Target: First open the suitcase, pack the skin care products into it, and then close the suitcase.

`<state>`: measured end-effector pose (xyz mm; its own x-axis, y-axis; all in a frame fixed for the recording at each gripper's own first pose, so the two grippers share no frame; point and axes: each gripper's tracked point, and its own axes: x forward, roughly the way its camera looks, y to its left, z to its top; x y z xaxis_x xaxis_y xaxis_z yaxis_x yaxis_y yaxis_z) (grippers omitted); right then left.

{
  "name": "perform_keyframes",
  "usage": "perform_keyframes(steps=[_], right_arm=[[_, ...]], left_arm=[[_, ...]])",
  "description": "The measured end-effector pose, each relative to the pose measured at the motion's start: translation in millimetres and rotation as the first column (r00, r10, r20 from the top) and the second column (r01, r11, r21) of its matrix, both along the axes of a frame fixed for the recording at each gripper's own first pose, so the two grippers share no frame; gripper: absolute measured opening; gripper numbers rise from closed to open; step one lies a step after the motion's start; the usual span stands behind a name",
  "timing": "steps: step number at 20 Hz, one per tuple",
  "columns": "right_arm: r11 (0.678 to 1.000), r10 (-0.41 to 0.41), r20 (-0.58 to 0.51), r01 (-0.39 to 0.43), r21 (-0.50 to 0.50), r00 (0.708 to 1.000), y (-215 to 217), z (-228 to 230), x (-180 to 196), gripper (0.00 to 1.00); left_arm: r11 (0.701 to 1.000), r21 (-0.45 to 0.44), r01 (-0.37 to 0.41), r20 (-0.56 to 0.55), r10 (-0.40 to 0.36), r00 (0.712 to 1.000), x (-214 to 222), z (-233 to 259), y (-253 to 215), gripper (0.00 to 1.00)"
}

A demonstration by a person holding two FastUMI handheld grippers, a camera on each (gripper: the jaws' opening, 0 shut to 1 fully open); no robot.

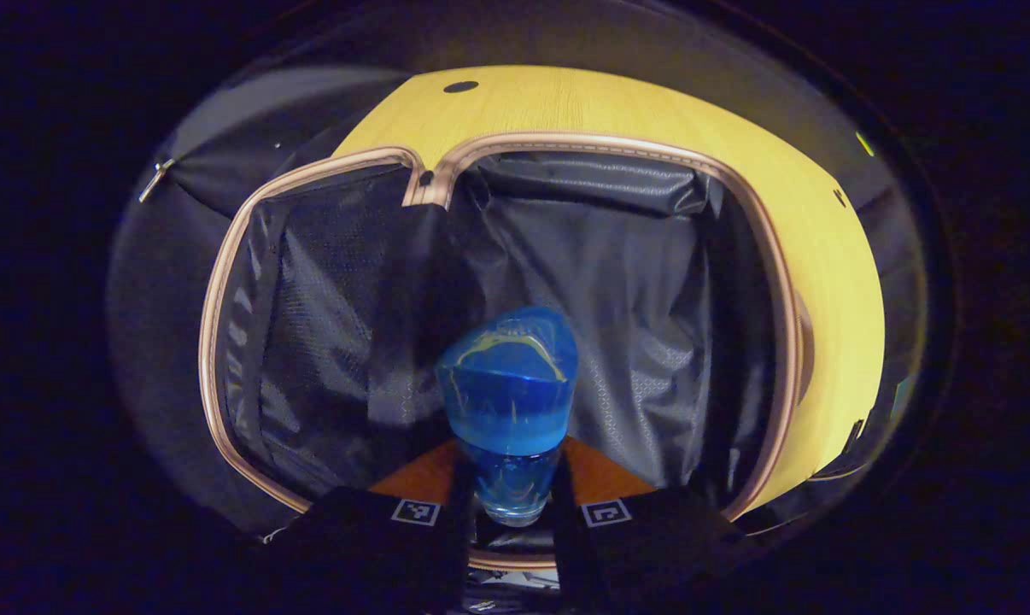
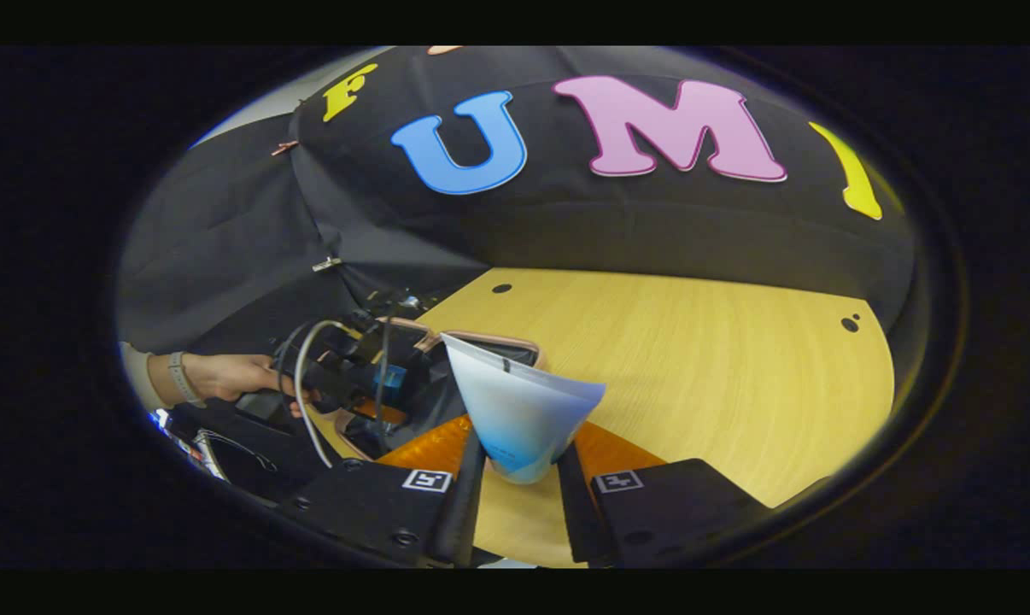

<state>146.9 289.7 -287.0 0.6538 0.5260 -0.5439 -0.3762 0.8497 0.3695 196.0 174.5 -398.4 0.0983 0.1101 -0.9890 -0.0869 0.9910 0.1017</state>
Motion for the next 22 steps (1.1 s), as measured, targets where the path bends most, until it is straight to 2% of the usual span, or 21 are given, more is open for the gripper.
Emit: perform_keyframes(steps=[1,3,7,8,10,13,14,16,17,19,22], right_arm=[[1.0,-0.003,-0.016,0.003,0.006,1.0,5,0,0,0.46],[1.0,-0.002,-0.039,0.002,0.007,0.999,13,-2,-1,0.46],[0.999,0.035,-0.121,-0.037,-0.02,0.992,28,-14,-16,0.46],[0.999,0.041,-0.133,-0.044,-0.021,0.99,28,-19,-16,0.46],[0.998,0.053,-0.158,-0.058,-0.029,0.986,33,-26,-18,0.46],[0.997,0.073,-0.2,-0.078,-0.018,0.977,56,-38,-20,0.46],[0.996,0.08,-0.217,-0.084,-0.013,0.973,63,-41,-20,0.46],[0.995,0.094,-0.262,-0.099,-0.003,0.96,78,-50,-21,0.46],[0.995,0.097,-0.279,-0.099,0.006,0.955,85,-52,-18,0.46],[0.996,0.093,-0.327,-0.087,0.034,0.94,101,-55,-12,0.46],[0.999,0.042,-0.471,-0.029,0.036,0.881,127,-81,-5,0.46]], left_arm=[[1.0,-0.018,-0.016,-0.021,0.016,1.0,-2,-9,-4,0.45],[0.996,-0.03,-0.083,-0.069,0.081,0.994,-7,-19,-10,0.45],[0.999,-0.04,-0.022,-0.046,0.02,0.999,-3,-19,-7,0.48],[0.998,-0.056,-0.026,-0.046,0.024,0.999,-4,-19,-10,0.53],[0.996,-0.085,-0.022,-0.027,0.02,0.999,-5,-14,-17,0.57],[0.993,-0.108,0.047,0.067,-0.04,0.997,-1,8,-20,0.79],[0.991,-0.115,0.075,0.122,-0.061,0.991,6,21,-21,0.83],[0.987,-0.113,0.111,0.232,-0.083,0.969,19,51,-15,0.9],[0.986,-0.113,0.124,0.289,-0.087,0.953,21,68,-10,0.97],[0.986,-0.106,0.13,0.418,-0.074,0.905,29,105,2,0.98],[0.987,-0.115,0.111,0.561,-0.028,0.827,18,155,27,0.97]])
